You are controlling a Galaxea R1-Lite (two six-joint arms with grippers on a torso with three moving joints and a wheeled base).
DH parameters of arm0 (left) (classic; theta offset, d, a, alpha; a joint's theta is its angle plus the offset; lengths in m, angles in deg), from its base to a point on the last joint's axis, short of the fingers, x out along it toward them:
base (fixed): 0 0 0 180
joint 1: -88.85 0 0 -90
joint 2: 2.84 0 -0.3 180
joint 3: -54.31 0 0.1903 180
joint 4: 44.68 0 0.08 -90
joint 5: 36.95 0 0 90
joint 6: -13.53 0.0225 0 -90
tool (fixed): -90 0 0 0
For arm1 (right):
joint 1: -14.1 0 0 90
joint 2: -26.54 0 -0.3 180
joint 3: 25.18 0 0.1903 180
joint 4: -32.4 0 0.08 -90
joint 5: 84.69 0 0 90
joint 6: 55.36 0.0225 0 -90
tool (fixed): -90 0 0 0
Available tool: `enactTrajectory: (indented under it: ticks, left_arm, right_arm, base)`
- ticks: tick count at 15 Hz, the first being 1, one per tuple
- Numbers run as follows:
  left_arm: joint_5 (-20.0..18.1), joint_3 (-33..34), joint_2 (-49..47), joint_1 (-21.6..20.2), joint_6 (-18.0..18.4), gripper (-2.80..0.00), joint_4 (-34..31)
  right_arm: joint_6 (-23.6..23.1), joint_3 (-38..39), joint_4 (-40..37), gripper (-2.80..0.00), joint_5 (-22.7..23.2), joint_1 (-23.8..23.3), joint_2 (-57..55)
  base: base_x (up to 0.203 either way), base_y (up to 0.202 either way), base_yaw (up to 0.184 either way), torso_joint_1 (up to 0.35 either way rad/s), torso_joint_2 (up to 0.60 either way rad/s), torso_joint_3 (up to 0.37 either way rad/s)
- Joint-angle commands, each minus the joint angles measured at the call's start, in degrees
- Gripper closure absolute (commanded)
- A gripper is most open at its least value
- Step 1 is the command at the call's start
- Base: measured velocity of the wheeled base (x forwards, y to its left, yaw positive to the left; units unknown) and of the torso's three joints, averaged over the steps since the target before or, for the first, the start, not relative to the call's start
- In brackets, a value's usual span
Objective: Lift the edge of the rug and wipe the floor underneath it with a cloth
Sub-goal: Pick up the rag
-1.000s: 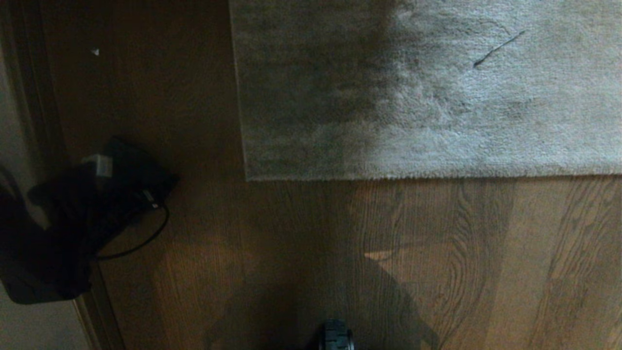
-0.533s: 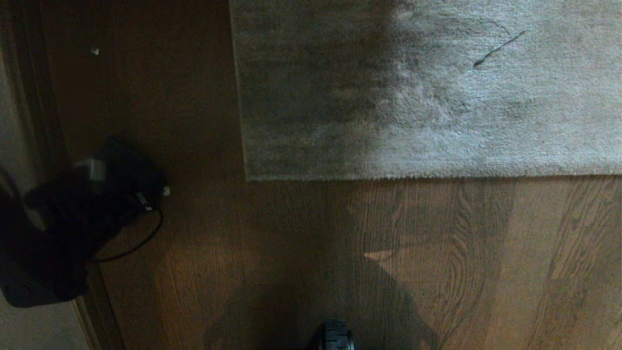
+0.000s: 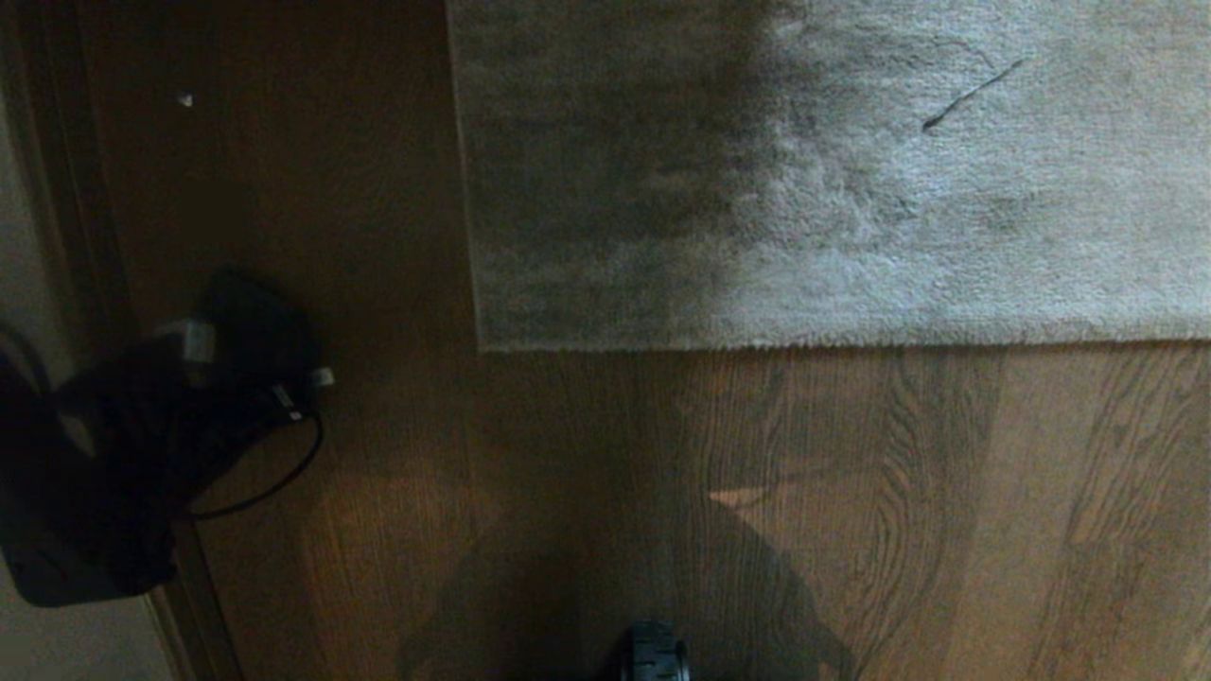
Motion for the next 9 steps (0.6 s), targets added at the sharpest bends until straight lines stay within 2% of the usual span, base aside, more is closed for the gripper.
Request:
enactTrajectory:
  ticks: [1,4,9]
  left_arm:
    - [0.0,0.9,0.0,0.2,-0.1,0.00,0.8]
    - [0.1,2.5,1.1,1.0,-0.1,0.00,3.5]
    - [0.1,5.1,7.6,2.6,-0.1,0.00,3.9]
  right_arm:
    - [0.0,0.0,0.0,0.00,0.0,0.1,0.0]
    - [0.0,0.0,0.0,0.00,0.0,0.0,0.0]
    - [0.0,0.0,0.0,0.00,0.0,0.0,0.0]
  base:
    - [0.000,0.000,0.000,0.000,0.00,0.000]
    - [0.000,0.000,0.000,0.000,0.00,0.000]
    - [0.000,0.000,0.000,0.000,0.00,0.000]
